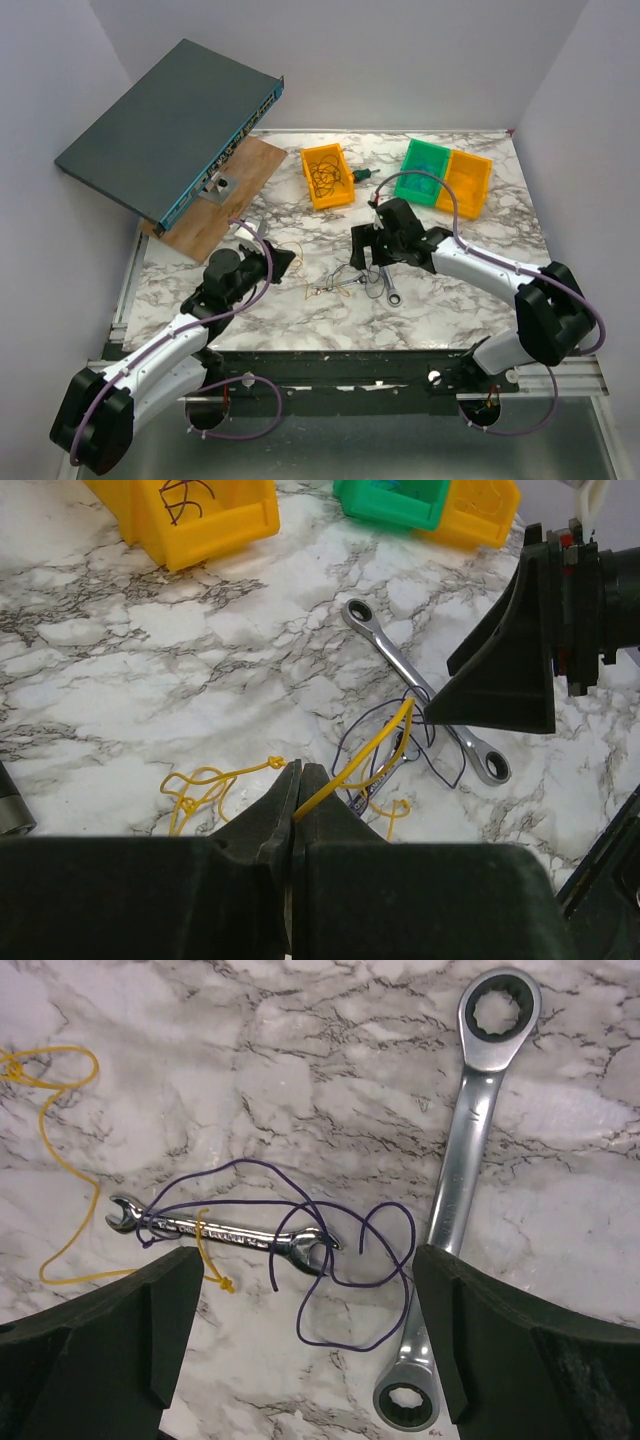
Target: Untangle the cables
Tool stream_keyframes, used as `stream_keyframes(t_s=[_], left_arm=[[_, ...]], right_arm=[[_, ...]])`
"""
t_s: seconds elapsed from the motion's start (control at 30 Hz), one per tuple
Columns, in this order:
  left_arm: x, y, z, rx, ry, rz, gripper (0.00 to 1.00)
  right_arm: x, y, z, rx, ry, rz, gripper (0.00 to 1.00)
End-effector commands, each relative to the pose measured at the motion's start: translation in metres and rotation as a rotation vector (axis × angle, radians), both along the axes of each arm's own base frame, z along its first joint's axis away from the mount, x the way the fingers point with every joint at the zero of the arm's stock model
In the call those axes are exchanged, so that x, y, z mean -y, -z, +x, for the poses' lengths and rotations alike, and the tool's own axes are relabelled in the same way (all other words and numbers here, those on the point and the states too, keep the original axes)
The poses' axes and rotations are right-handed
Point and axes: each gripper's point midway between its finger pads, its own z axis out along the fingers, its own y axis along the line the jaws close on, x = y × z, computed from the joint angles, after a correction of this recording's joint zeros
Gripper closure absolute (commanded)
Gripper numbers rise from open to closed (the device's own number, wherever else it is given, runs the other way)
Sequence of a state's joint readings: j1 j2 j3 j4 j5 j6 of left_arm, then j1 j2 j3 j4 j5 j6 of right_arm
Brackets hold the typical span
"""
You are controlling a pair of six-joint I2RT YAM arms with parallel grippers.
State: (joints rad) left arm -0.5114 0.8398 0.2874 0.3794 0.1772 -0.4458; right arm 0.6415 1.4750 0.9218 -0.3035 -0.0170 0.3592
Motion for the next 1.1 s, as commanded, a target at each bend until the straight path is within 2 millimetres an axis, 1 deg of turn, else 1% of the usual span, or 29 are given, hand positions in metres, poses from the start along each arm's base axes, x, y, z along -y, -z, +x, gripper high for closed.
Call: stream_keyframes(t_s=[0.0,0.07,0.2,0.27,0.33,0.47,0.53,0.6,0.7,0.77,0.8,0.87,1.07], left_arm=[[0.006,-0.005,-0.002,0.026,0.035,0.005,1.0],[0.007,-0.005,-0.002,0.026,0.037,0.005,1.0],[0.008,-0.003,-0.002,0.014,0.035,0.008,1.0],[0.008,0.0,-0.003,0.005,0.037,0.008,1.0],[0.008,0.0,-0.003,0.005,0.038,0.008,1.0],[0.009,-0.003,-0.004,0.012,0.041,0.004,1.0],[0.009,-0.003,-0.005,0.013,0.044,0.003,1.0],[0.008,-0.003,-0.005,0.013,0.04,0.004,1.0],[0.006,-0.004,-0.005,0.018,0.033,0.003,1.0],[0.006,-0.004,-0.005,0.019,0.032,0.002,1.0],[0.006,-0.004,-0.005,0.019,0.033,0.002,1.0],[0.007,-0.004,-0.005,0.017,0.035,0.003,1.0],[0.005,-0.003,-0.005,0.017,0.029,0.008,1.0]], right_arm=[[-0.015,-0.005,-0.011,0.002,-0.023,0.082,0.0],[-0.013,-0.002,-0.008,-0.014,0.06,0.087,0.0],[-0.018,-0.005,-0.002,-0.041,0.245,0.156,0.0],[-0.028,-0.008,-0.003,-0.035,0.274,0.196,0.0],[-0.04,-0.009,-0.004,0.001,0.23,0.188,0.0],[-0.044,0.005,-0.003,0.041,0.111,0.058,0.0],[-0.04,0.009,0.0,0.074,0.049,-0.012,0.03],[-0.034,0.009,0.002,0.107,0.002,-0.064,0.03],[-0.024,0.008,0.007,0.151,-0.009,-0.124,0.04],[-0.021,0.009,0.009,0.164,-0.018,-0.152,0.06],[-0.02,0.012,0.009,0.161,-0.022,-0.164,0.08],[-0.019,0.02,0.009,0.15,-0.025,-0.184,0.16],[-0.022,0.044,0.006,0.091,-0.033,-0.207,0.17]])
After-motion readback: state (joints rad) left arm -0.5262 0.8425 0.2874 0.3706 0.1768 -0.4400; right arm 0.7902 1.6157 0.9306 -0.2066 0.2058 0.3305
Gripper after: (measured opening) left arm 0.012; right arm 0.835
